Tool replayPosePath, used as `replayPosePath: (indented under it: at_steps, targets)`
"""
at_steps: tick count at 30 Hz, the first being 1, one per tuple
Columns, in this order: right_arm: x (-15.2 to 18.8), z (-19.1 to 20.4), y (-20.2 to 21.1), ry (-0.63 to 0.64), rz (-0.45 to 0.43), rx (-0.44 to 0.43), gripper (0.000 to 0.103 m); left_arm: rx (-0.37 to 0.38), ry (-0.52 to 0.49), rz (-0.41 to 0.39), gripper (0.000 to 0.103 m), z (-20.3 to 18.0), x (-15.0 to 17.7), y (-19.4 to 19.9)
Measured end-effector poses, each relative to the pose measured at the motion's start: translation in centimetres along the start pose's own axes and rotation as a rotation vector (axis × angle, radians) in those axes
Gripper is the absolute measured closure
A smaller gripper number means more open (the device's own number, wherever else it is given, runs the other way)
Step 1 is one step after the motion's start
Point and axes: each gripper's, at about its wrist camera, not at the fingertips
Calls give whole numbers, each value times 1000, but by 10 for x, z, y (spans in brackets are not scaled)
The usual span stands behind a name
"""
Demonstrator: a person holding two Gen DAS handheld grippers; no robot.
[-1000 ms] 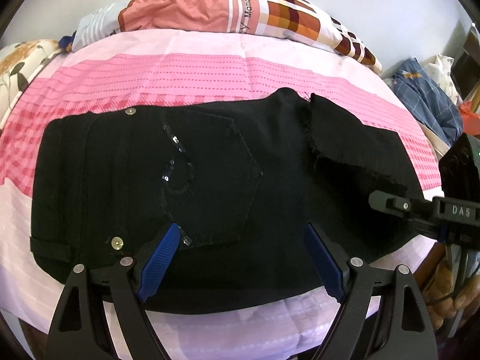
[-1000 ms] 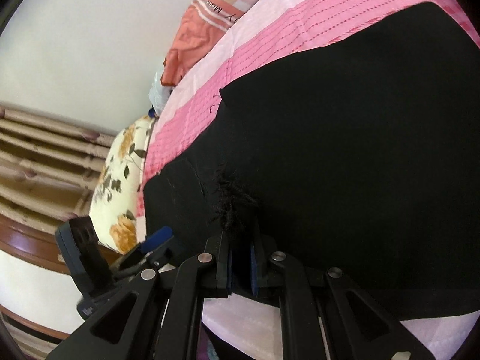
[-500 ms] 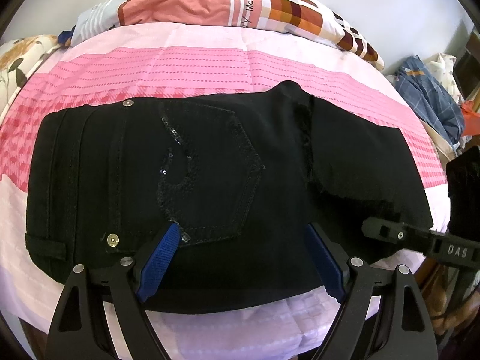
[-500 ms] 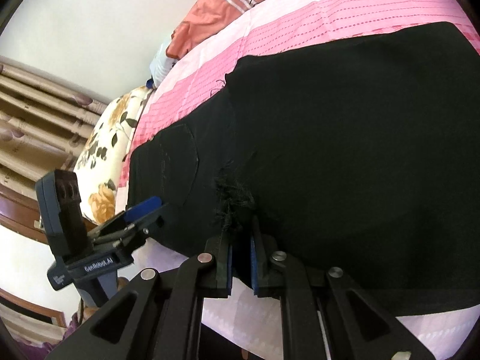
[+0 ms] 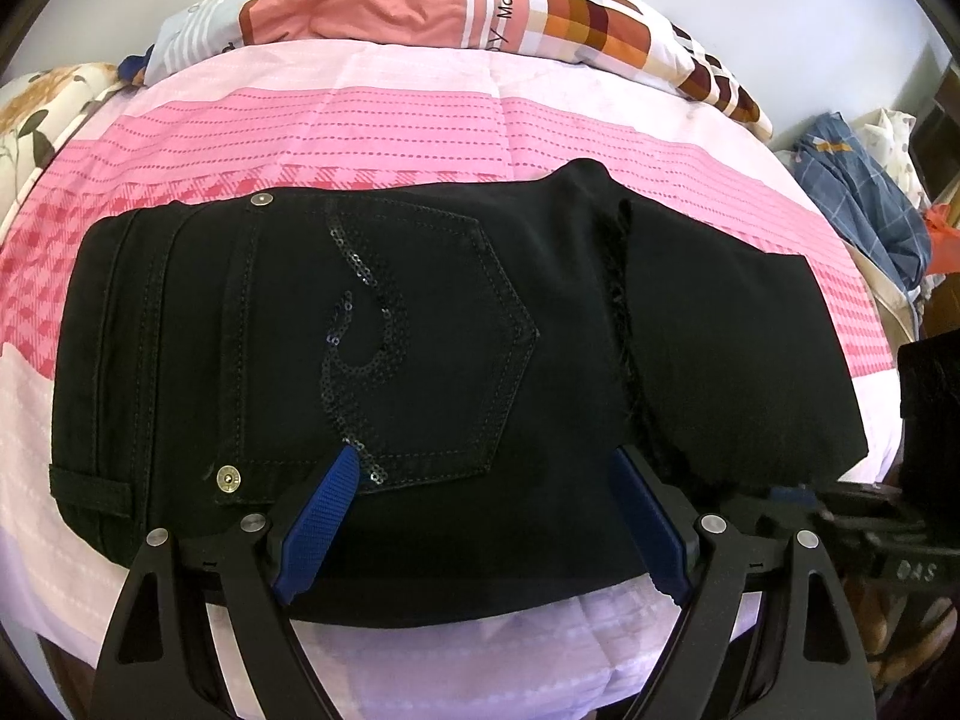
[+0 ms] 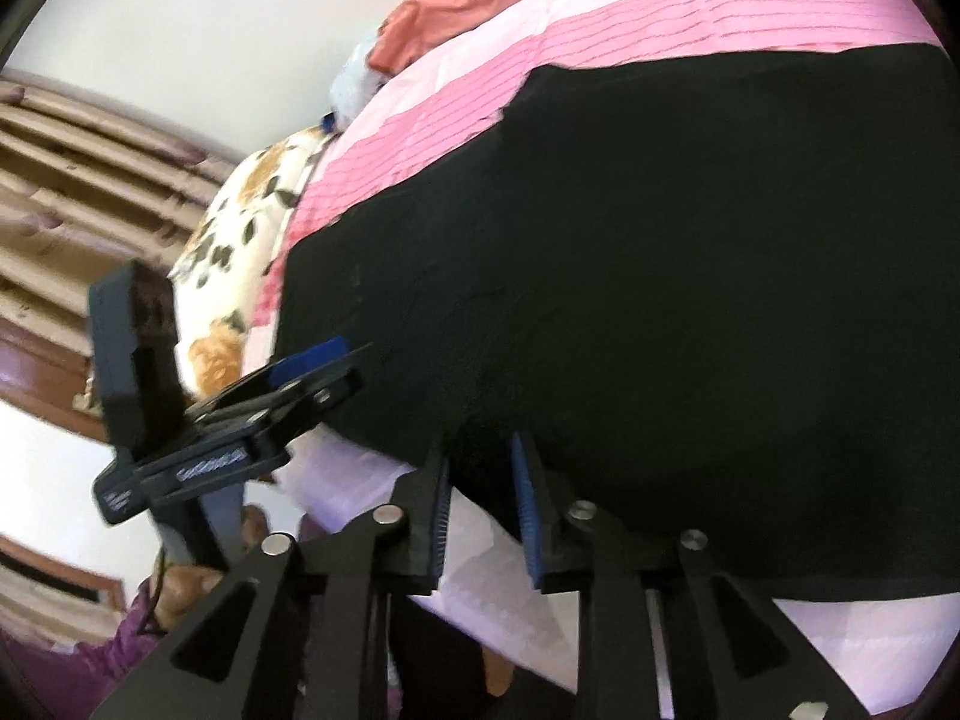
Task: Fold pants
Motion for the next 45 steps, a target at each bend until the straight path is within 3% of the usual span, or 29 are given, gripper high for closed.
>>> replayPosePath:
  at_steps: [1, 3, 4, 7, 9, 11, 16, 22, 25, 28, 30, 33, 35, 37, 38, 40, 42, 45]
  targets:
    - [0, -2, 1, -2, 16, -47, 80, -1, 0, 1, 18, 0, 0, 0]
    - [0, -21, 7, -79, 47, -299, 81, -4, 1, 1, 18, 0, 0, 1]
    - [0, -36, 21, -132, -5, -382, 81, -7, 1, -3, 18, 1, 0, 3]
    - [-3, -66, 64, -190, -169, -276, 81, -8, 3, -10, 18, 3, 1, 5]
    - [-3, -83, 79, -237, -215, -292, 81, -12, 5, -12, 18, 4, 1, 6]
    - [-4, -92, 89, -254, -244, -254, 81, -12, 5, -9, 18, 4, 0, 5]
    - [-5, -79, 74, -193, -197, -259, 80, 1, 12, -10, 18, 3, -1, 4]
    - [2, -67, 29, -129, -54, -157, 80, 27, -26, -24, 18, -18, 0, 6]
    - [0, -73, 56, -104, -129, -251, 80, 51, -78, -46, 18, -38, -1, 10]
    - [-9, -98, 108, -100, -289, -240, 80, 68, -152, -61, 18, -60, -3, 11]
    - [-13, -120, 131, -106, -347, -217, 81, 44, -212, -42, 18, -79, -6, 1]
    - [-23, -161, 147, -144, -344, -252, 81, 39, -254, -12, 18, -95, -7, -15]
    - [-30, -176, 147, -173, -343, -166, 81, 38, -266, 10, 18, -100, -6, -27]
    - [-32, -198, 144, -241, -355, -101, 90, 28, -269, 34, 18, -100, -6, -36]
    - [-31, -208, 141, -264, -348, -120, 103, 22, -258, 54, 18, -99, -6, -43]
    - [-26, -219, 141, -301, -363, -197, 103, 30, -252, 44, 18, -99, -6, -43]
    - [-23, -212, 148, -272, -388, -194, 93, 32, -252, 51, 18, -99, -8, -42]
    - [-25, -204, 160, -249, -445, -233, 90, 30, -245, 45, 18, -97, -9, -43]
Point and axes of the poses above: each gripper's, at about its wrist camera, not at the fingertips, and y roughly against the way its jaws point, z to its left, x to its underside, and after that the axes turned 13 degrees about z, right-handed
